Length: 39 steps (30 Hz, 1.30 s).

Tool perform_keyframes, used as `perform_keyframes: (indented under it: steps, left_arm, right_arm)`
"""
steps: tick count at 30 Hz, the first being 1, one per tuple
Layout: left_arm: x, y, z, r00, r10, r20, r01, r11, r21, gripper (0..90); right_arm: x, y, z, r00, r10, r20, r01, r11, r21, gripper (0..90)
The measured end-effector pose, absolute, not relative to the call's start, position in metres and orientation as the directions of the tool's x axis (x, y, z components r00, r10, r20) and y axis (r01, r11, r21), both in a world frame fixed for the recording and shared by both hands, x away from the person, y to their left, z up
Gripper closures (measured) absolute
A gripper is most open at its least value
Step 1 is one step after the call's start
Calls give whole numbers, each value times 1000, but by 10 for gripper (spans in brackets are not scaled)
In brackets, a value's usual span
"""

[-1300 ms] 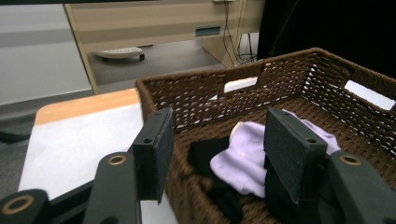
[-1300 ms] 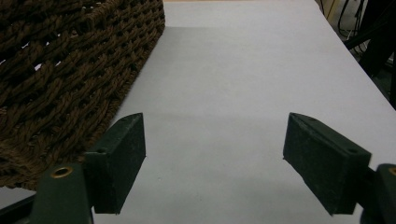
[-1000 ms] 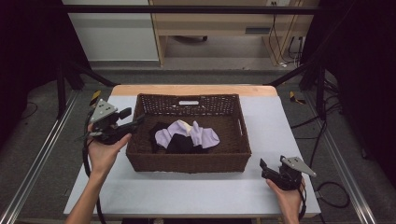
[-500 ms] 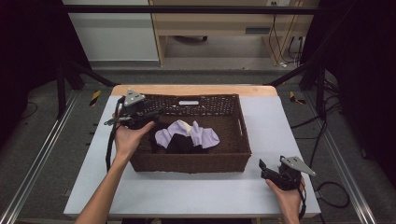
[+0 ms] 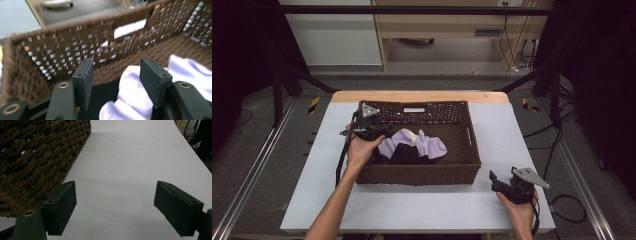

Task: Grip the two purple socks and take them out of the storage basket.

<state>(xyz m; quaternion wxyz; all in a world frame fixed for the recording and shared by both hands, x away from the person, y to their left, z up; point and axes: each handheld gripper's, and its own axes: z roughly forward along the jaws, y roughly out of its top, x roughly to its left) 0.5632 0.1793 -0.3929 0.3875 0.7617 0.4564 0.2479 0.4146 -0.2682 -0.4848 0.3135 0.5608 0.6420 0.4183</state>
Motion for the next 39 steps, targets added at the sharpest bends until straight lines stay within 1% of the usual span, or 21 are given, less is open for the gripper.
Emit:
perform_keyframes:
  steps: [5,11,15,18,20,22,25,29,34,39]
  left_arm:
    - [566,183,-403,447,894,-8,540,-263,800,454]
    - [566,182,-409,421,907,-2,570,-262,778,436]
    - [566,177,-414,438,899,12,593,-299,747,431]
    - [567,174,-416,463,886,16,584,-319,747,427]
    - [568,172,-419,473,881,9,600,-330,729,425]
    - [570,171,-423,484,875,23,621,-362,696,425]
    - [571,167,-426,488,871,49,632,-391,669,422]
    - [573,165,-429,489,871,43,650,-397,648,424]
    - [574,165,-431,512,858,45,639,-415,648,462]
    - [575,164,-434,510,860,6,662,-397,636,526]
  right_arm:
    - [415,-269,-485,-171,983,72,462,16,887,192]
    - [415,-268,-485,-174,982,67,462,22,887,213]
    - [415,-268,-485,-175,982,66,462,23,887,226]
    - [415,-267,-485,-174,983,60,460,27,887,237]
    - [415,-267,-485,-172,984,55,462,31,886,244]
    - [415,-266,-485,-173,984,50,463,37,886,244]
    - [416,-265,-485,-173,984,44,466,43,884,248]
    - [416,-265,-485,-180,983,38,464,51,884,251]
    - [415,-265,-485,-184,982,35,462,56,885,253]
    - [415,-265,-485,-185,982,34,461,56,885,254]
